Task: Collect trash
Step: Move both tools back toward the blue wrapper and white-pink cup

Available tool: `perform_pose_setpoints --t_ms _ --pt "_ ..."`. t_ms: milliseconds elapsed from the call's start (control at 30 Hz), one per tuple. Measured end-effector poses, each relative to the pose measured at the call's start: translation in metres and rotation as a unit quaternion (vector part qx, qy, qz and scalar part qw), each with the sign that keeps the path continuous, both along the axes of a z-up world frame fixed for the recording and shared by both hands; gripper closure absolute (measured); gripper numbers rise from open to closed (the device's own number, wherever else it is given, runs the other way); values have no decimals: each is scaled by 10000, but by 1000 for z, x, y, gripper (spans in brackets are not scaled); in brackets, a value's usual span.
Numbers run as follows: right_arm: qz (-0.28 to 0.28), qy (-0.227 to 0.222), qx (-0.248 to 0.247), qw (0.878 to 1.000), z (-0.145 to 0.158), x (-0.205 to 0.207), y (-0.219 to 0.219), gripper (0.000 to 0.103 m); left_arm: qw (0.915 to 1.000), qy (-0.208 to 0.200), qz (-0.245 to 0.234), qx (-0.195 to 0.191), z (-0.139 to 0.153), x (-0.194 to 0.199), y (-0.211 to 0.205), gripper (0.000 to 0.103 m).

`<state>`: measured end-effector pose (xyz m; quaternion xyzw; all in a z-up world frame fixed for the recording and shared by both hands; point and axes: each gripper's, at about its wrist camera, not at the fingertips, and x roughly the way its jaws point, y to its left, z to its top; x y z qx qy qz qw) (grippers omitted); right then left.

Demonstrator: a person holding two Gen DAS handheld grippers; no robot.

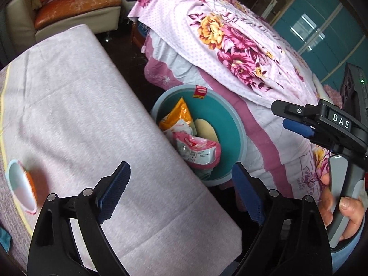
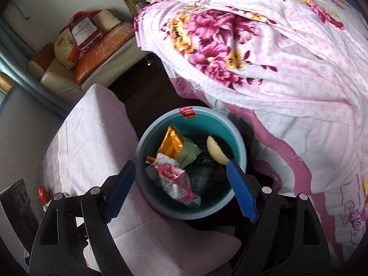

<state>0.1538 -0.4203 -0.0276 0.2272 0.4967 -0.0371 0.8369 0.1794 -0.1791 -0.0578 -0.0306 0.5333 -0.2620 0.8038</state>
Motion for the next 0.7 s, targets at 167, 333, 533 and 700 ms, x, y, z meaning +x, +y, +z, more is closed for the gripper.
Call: perform_pose_setpoints --t_ms 167,333,533,700 --pt "172 12 -29 9998 6 -2 21 25 9997 -78 205 -60 7 -11 27 12" --pt "480 26 -60 9988 12 -1 55 25 9984 -151 537 -109 14 -20 64 11" --pt "831 77 -20 9965 15 2 96 25 9948 -259 974 -106 22 -33 116 11" --pt "1235 131 -38 9923 18 3 138 25 9888 -313 1458 -82 26 -45 164 11"
